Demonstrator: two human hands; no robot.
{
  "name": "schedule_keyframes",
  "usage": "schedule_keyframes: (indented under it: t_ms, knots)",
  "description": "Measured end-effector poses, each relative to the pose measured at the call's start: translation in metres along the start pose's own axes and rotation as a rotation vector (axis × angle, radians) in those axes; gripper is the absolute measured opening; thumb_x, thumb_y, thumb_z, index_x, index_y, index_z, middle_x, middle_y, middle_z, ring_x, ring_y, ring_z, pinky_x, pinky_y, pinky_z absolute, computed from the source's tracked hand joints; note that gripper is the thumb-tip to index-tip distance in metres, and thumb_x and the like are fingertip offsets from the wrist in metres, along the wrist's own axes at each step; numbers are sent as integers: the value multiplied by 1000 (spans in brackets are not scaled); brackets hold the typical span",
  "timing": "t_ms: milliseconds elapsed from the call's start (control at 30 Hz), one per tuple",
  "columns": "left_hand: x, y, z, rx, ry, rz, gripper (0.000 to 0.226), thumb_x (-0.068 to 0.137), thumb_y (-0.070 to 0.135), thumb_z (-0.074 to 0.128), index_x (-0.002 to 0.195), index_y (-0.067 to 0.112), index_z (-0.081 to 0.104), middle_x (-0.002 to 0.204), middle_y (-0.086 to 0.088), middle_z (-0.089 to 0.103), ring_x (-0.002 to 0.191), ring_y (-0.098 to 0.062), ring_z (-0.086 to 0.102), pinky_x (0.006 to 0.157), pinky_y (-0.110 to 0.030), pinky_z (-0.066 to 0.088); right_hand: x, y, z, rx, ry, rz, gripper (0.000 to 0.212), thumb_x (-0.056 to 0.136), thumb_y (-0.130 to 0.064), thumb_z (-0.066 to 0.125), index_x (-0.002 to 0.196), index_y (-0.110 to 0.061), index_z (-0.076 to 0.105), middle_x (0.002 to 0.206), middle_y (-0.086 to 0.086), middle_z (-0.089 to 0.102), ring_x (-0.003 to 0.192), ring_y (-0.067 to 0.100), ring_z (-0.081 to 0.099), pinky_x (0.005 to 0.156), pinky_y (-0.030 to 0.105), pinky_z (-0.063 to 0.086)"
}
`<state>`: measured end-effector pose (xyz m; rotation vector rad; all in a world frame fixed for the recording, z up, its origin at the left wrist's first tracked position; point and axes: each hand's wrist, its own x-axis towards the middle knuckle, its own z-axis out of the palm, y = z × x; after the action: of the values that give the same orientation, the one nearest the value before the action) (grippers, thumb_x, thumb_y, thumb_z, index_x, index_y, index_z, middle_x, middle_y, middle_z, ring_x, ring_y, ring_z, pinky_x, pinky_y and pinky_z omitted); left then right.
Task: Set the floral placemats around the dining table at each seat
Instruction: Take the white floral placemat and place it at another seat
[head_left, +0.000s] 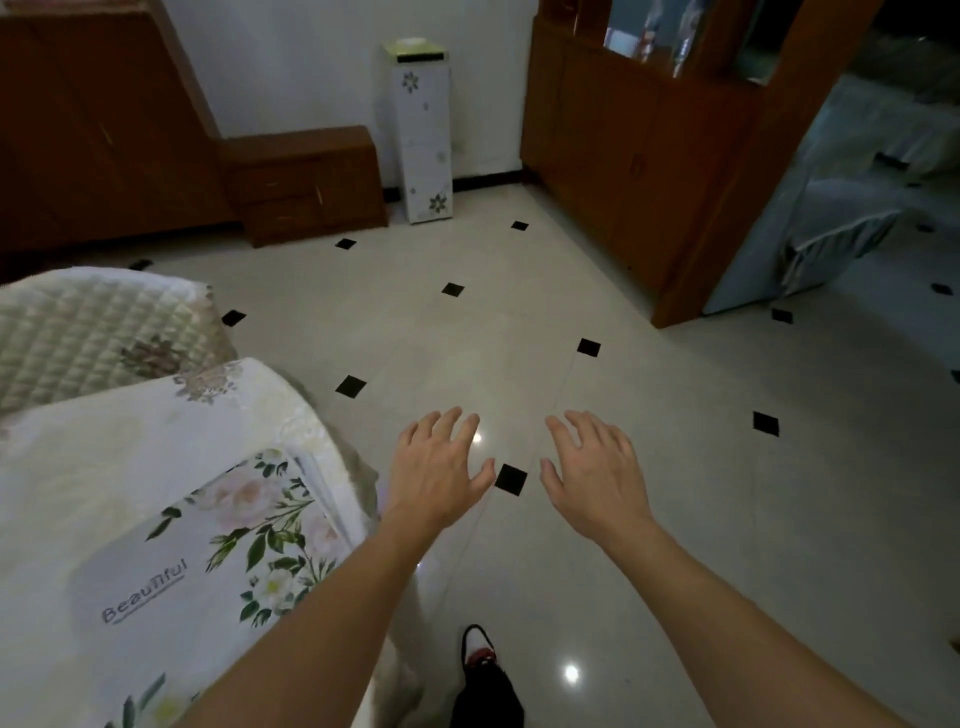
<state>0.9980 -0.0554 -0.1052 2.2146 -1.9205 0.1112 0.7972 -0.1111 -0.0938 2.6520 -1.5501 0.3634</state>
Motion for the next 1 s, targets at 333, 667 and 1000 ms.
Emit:
schedule_keyframes:
  t_ms: [333,667,1000]
  knots:
    - [111,-90,4,-49,31,-185,63,84,60,42,131,20,57,133,-5,62,118,-26,59,95,-43,48,168,-40,22,-9,-20,-165,48,82,-32,70,125,-12,62,124,14,65,116,32,60,99,48,48]
    - [81,-199,1,-5,109,-565,59,81,56,51,127,20,60,129,-4,64,114,-26,60,94,-42,49,254,-155,60,71,-84,-547,48,84,-32,68,126,-12,61,124,15,64,116,33,60,97,49,49]
    - [-58,-256,-19,134,100,-1274,62,86,58,45,135,22,56,139,-4,59,125,-27,55,102,-45,46,262,-339,100,235,-208,-1210,49,88,-35,64,131,-13,59,129,14,62,119,34,58,100,50,46]
